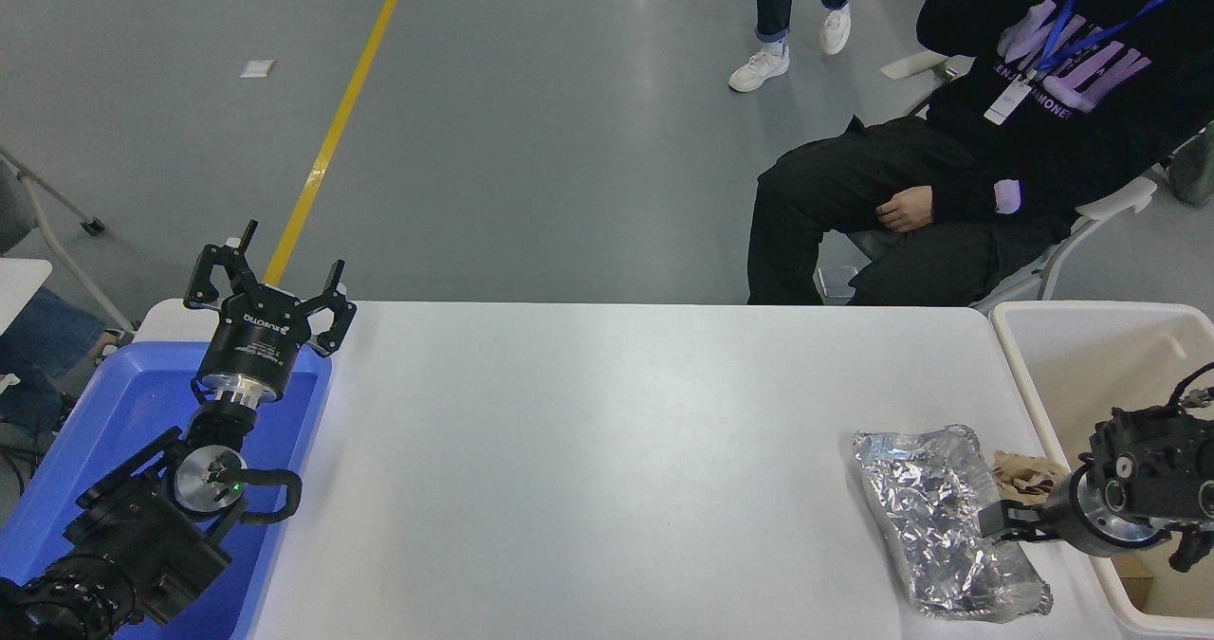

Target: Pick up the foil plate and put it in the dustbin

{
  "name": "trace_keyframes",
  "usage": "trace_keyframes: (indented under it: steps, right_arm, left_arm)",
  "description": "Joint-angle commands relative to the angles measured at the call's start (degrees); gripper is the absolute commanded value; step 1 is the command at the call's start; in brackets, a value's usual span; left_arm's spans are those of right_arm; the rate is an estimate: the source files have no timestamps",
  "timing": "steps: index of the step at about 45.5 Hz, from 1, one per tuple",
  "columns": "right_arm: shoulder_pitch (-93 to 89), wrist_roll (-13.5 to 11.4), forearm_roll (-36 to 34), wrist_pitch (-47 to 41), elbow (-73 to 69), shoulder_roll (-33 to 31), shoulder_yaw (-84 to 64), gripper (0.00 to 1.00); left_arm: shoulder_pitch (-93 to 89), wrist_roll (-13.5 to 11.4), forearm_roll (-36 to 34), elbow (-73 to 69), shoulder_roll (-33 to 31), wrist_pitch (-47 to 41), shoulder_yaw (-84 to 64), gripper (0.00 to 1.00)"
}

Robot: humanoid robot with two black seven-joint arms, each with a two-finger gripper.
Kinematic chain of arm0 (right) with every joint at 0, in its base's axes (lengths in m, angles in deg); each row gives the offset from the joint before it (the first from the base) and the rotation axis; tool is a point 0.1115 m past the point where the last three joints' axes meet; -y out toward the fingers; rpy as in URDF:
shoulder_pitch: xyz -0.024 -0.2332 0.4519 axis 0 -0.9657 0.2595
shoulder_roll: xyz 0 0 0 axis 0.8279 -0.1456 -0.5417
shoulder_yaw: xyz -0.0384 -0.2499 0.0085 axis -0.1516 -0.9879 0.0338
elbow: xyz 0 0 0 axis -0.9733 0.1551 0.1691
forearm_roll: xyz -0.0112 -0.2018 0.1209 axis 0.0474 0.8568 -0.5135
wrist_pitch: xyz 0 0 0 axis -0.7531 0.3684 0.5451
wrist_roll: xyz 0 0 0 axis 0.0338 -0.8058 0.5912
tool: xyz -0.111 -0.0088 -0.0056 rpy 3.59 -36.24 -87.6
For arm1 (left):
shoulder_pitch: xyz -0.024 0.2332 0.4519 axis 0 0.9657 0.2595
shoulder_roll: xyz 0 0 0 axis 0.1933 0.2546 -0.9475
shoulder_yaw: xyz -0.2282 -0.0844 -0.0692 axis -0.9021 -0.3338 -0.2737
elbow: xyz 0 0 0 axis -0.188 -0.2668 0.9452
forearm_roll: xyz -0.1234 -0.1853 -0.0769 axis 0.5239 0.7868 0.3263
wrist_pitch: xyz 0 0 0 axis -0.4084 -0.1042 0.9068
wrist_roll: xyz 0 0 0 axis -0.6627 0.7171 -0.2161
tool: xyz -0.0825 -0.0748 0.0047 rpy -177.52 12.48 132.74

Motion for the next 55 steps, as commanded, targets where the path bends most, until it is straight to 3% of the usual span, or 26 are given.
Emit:
trace_keyframes:
  steps: [1, 4, 11, 25, 26, 35, 43, 55]
  right_arm:
    - [-2.4, 0.0, -0.1, 2.9, 0.6, 0.8, 0.9, 0.91]
    - [-2.9, 0.0, -0.1, 4.2, 0.6, 1.2, 1.3, 0.88]
    - [-3.8, 0.0, -0.1, 4.7, 1.0, 1.2, 1.4, 0.53]
    - [-4.0, -0.1, -0.2, 4.8, 1.5, 1.2, 1.8, 0.47]
    - [-4.1, -0.1, -0.3, 4.8, 1.5, 1.2, 2.1, 0.42]
    - [-4.1, 0.0, -2.6, 4.6, 1.5, 1.1, 2.1, 0.26]
    - [-3.9, 0.0, -3.2, 3.9, 0.6, 1.0, 2.0, 0.0]
    - [-3.0, 0.0, -3.4, 3.6, -2.3, -0.7, 2.0, 0.0]
  left_arm:
    - [0.0, 0.0, 0.0, 0.0, 0.0, 0.0, 0.0, 0.98]
    - [0.0, 0.0, 0.0, 0.0, 0.0, 0.0, 0.0, 0.98]
    - [0.0, 0.0, 0.0, 0.0, 0.0, 0.0, 0.0, 0.98]
    - [0.0, 0.0, 0.0, 0.0, 0.0, 0.0, 0.0, 0.98]
    - [0.0, 0.0, 0.0, 0.0, 0.1, 0.0, 0.0, 0.98]
    - [0.0, 0.0, 0.0, 0.0, 0.0, 0.0, 0.0, 0.98]
    - [0.0, 0.0, 0.0, 0.0, 0.1, 0.0, 0.0, 0.98]
    - [0.0, 0.0, 0.0, 0.0, 0.1, 0.0, 0.0, 0.98]
